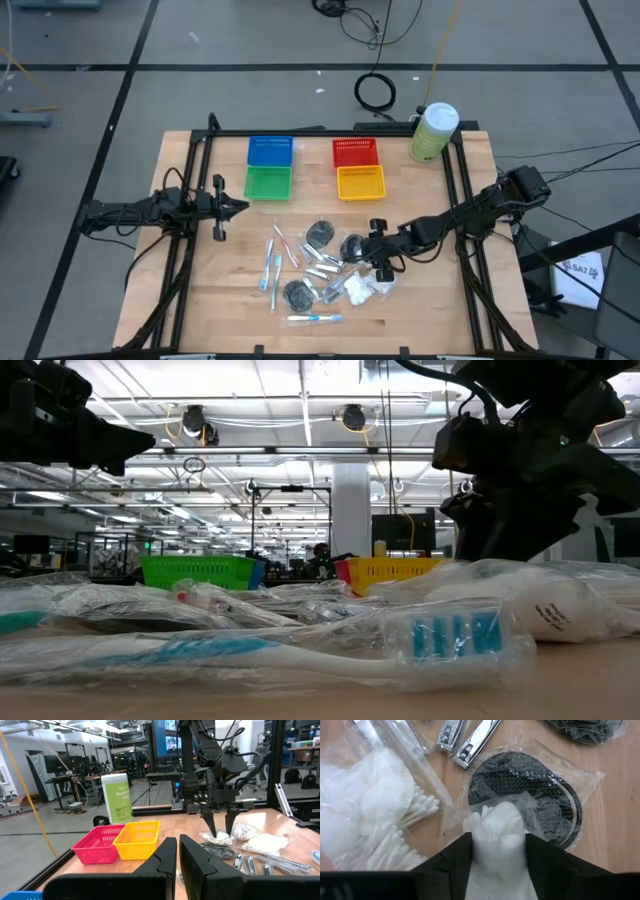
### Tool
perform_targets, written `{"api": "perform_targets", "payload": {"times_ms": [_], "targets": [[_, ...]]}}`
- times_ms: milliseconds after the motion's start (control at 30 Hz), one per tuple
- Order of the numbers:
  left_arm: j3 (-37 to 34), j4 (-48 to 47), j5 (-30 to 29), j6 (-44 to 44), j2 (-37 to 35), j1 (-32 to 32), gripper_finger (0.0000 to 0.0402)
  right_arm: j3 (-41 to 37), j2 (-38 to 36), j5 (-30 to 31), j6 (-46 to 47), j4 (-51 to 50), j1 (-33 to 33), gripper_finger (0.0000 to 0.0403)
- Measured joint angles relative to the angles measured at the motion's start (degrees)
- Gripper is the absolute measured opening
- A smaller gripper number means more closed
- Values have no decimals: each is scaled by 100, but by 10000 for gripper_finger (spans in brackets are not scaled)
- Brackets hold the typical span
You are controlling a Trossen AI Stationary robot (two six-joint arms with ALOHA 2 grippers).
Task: Pick & Place Travel size toiletries
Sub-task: Put the cotton pack into the red bin
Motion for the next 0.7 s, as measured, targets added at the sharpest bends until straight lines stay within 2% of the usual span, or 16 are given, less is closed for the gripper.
{"api": "perform_targets", "payload": {"times_ms": [700], "targets": [[0, -1, 0, 0, 1, 0, 24, 0, 0, 2, -150, 3, 0, 54]]}}
